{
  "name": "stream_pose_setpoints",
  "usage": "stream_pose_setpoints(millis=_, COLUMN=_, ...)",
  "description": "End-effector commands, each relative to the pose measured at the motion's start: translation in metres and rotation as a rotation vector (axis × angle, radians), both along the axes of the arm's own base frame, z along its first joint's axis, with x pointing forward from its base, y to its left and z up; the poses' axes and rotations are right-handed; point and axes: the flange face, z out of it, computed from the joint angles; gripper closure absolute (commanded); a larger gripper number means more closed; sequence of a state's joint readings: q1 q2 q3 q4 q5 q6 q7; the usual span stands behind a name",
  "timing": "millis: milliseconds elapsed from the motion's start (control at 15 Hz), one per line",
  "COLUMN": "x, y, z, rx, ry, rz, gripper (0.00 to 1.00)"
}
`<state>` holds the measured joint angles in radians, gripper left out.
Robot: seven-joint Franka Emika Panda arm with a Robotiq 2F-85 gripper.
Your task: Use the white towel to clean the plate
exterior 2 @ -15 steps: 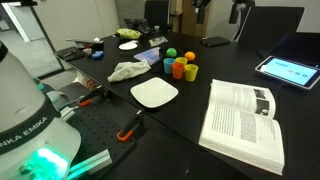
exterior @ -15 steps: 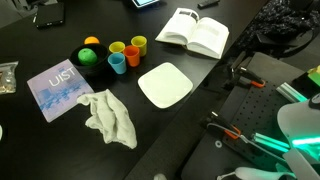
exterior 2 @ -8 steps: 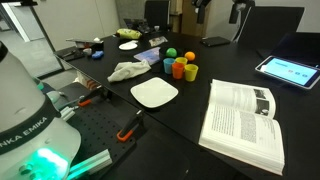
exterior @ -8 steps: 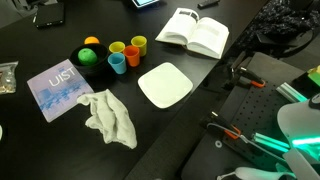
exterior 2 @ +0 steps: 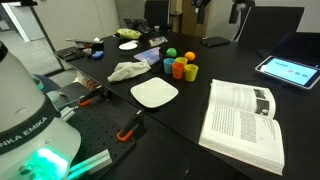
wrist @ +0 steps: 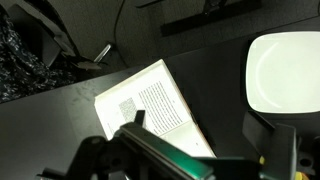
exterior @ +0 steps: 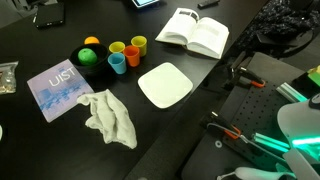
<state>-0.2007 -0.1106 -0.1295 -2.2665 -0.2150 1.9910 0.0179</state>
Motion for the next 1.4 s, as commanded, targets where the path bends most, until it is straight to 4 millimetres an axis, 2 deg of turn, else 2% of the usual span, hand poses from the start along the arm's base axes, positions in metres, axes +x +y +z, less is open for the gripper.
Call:
stream_pose_setpoints(millis=0, x=0.0, y=0.0, z=0.0, rx=0.0, ry=0.001, rz=0.0, gripper=0.0)
stream_pose_setpoints(millis=200, x=0.006, y=0.008, z=-0.007, rx=0.017, ry=0.005, rz=0.021, gripper=0.0)
stream_pose_setpoints(millis=333, x=0.013, y=0.021, z=-0.018, rx=0.033, ry=0.007, rz=0.061, gripper=0.0)
stream_pose_setpoints(millis=800, x=0.033, y=0.088, z=-0.052, rx=0.13, ry=-0.031, rz=0.296, gripper=0.0)
stream_pose_setpoints(millis=933, x=0.034, y=0.103, z=-0.059, rx=0.163, ry=-0.032, rz=0.342, gripper=0.0)
stream_pose_setpoints(millis=1333, x=0.021, y=0.155, z=-0.084, rx=0.285, ry=-0.005, rz=0.486, gripper=0.0)
